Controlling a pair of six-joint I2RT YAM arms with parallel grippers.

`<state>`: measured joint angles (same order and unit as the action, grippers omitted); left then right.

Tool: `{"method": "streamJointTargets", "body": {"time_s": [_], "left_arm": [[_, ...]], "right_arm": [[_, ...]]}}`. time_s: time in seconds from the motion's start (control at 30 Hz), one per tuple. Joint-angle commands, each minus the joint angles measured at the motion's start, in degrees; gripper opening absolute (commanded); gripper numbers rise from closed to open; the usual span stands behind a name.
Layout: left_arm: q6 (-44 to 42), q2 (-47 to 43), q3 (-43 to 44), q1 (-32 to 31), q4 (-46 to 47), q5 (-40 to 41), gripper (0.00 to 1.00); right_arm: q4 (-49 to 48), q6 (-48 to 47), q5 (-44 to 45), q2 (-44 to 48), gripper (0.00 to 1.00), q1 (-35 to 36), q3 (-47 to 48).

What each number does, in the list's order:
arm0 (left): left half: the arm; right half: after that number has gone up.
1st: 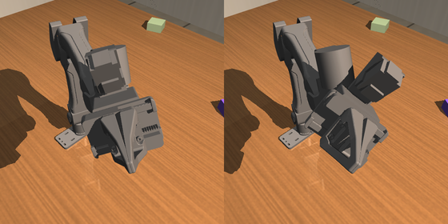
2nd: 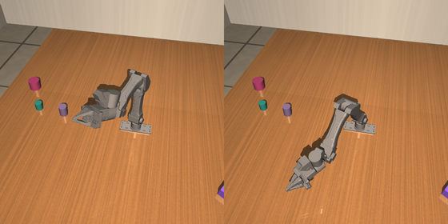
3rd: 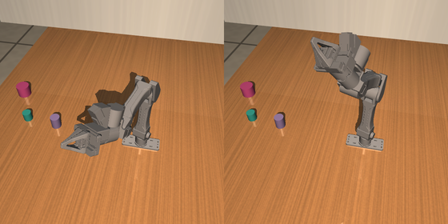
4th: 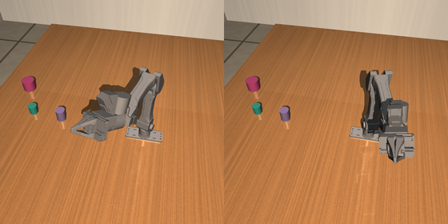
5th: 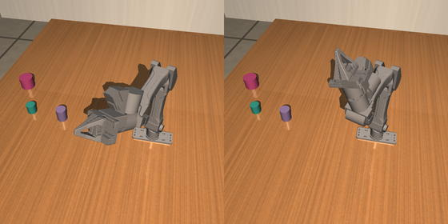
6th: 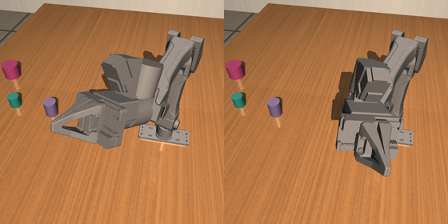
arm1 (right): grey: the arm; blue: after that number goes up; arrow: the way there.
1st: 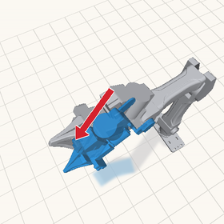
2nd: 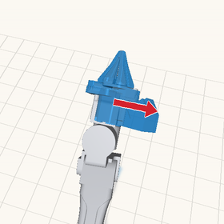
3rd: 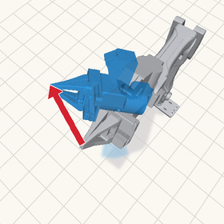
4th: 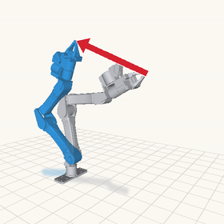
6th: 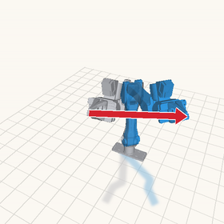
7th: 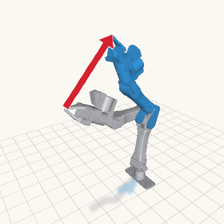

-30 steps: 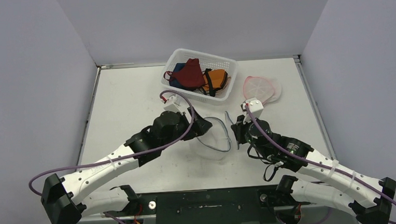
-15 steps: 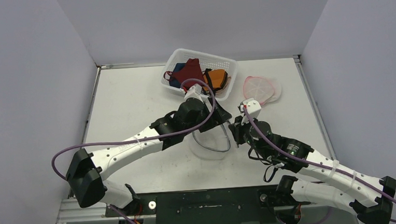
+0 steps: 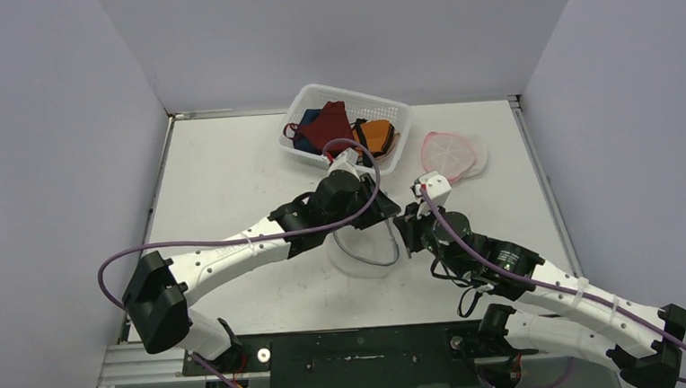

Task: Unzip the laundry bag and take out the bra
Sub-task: Close the laundry bag at the center of the board.

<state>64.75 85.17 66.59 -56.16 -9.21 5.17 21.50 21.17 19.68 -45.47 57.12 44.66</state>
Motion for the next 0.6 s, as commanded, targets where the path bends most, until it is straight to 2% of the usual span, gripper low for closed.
{"method": "streamJointTargets", "body": {"time_s": [0.0,0.07,0.13,0.2,0.27,0.43,0.57], "left_arm": [[-0.3,0.3,2.0,-0.2,2.9,-0.9,0.29],[-0.3,0.1,1.9,-0.2,3.0,-0.8,0.21],[-0.2,-0.2,1.6,-0.1,3.1,-0.5,0.14],[-0.2,-0.5,1.3,-0.1,3.5,-0.2,0.06],[-0.2,-0.8,0.9,0.1,4.0,-0.2,0.00],[-0.4,-2.2,-0.7,0.7,5.5,-0.4,0.00],[-1.1,-3.5,-3.6,2.4,9.4,-3.6,0.00]], "right_arm": [[-3.2,-0.7,-0.9,0.7,0.05,0.7,1.9],[-2.7,-0.6,-1.2,0.3,0.06,0.8,2.3],[-2.2,-0.5,-1.7,0.2,0.12,0.9,2.6],[-1.6,-0.2,-2.3,0.3,0.21,0.9,3.1],[-1.1,0.0,-3.0,0.4,0.34,0.9,3.7],[0.5,0.8,-6.3,1.1,0.72,0.9,5.3],[0.3,2.7,-6.2,2.9,0.84,0.9,5.0]]}}
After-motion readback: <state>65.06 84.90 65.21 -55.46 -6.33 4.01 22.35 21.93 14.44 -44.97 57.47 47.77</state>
